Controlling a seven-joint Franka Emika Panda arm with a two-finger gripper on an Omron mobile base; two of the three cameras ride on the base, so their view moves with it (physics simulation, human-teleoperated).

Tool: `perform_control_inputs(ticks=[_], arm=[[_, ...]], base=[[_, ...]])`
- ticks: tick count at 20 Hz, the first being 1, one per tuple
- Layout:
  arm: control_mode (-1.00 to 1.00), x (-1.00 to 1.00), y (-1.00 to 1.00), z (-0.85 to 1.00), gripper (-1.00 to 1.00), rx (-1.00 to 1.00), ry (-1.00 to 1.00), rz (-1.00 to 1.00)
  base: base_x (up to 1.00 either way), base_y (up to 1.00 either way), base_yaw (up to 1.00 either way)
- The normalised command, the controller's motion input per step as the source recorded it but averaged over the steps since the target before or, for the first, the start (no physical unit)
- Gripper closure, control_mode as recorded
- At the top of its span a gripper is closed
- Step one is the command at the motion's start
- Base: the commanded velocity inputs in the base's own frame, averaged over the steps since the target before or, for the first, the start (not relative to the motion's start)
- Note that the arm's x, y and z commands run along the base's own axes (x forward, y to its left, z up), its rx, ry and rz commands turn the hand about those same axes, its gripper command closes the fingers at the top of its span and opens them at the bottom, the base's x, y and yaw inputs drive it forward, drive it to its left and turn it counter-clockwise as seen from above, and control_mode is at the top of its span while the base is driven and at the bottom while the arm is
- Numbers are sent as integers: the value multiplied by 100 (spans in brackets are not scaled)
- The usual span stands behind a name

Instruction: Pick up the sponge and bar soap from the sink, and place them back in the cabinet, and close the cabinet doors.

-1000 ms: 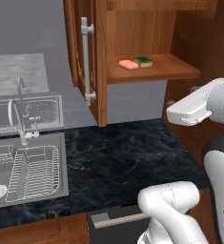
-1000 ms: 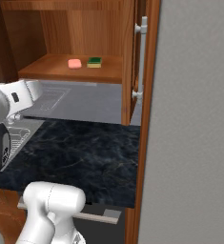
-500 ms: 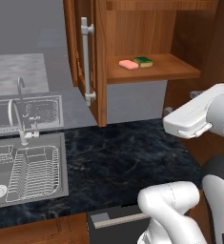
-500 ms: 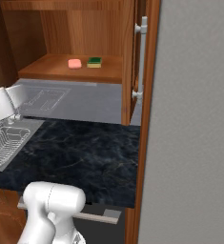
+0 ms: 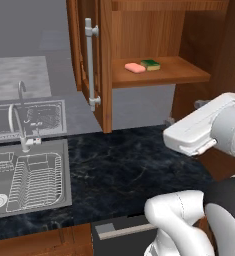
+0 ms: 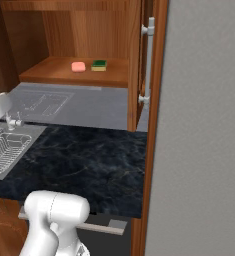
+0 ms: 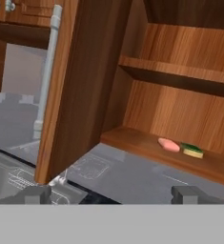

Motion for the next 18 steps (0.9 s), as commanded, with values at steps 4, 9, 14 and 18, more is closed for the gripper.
perform_control_inputs(ticks=[4, 9, 14, 18], arm=[[-100, -4, 26, 0, -100, 4, -4, -3], [-100, -1, 29, 0, -100, 5, -3, -4], [-100, -2, 25, 0, -100, 6, -5, -3], [-100, 0, 22, 0, -100, 5, -6, -1]], base=[[0, 0, 0], [0, 0, 0], [0, 0, 0], [0, 0, 0]])
